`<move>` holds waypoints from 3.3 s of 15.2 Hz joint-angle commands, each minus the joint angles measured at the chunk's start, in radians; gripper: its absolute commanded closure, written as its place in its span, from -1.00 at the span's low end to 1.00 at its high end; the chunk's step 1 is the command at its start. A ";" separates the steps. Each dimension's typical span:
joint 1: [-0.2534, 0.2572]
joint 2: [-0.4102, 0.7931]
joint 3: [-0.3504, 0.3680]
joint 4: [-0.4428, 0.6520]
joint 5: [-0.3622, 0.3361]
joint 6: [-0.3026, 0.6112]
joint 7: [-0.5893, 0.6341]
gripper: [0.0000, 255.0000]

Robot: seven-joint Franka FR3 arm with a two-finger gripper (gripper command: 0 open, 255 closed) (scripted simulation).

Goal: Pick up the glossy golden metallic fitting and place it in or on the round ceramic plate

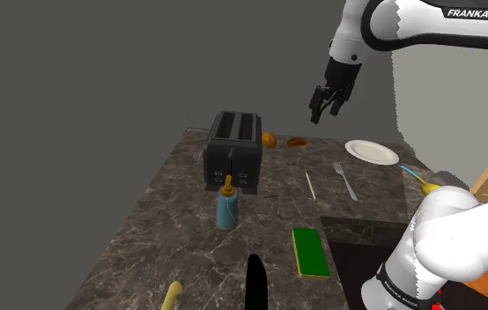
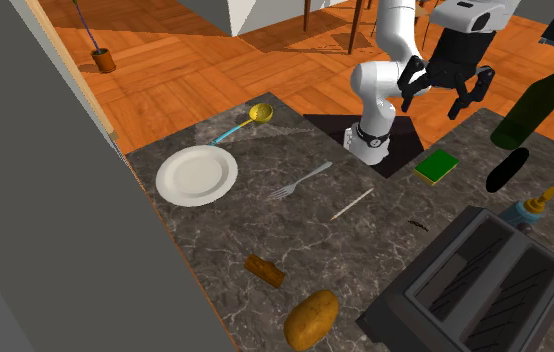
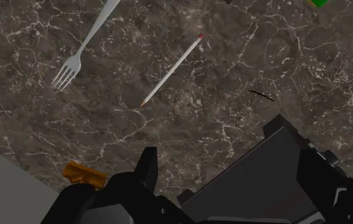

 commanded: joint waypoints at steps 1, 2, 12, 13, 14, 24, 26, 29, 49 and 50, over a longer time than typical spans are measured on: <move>0.000 0.000 0.000 0.000 0.000 0.000 0.000 -1.00; -0.005 0.022 -0.013 -0.003 -0.006 0.027 -0.006 -1.00; -0.050 0.293 -0.142 0.028 -0.039 0.276 -0.072 -1.00; -0.053 0.324 -0.155 0.038 -0.037 0.299 -0.079 -1.00; -0.056 0.356 -0.167 0.049 -0.035 0.320 -0.087 -1.00; -0.088 0.701 -0.279 0.222 0.054 0.492 -0.196 -1.00; -0.100 0.775 -0.294 0.270 0.087 0.514 -0.223 -1.00; -0.126 0.888 -0.308 0.353 0.142 0.537 -0.264 -1.00; -0.249 1.263 -0.288 0.628 0.305 0.612 -0.364 -1.00; -0.249 1.263 -0.288 0.628 0.305 0.612 -0.364 -1.00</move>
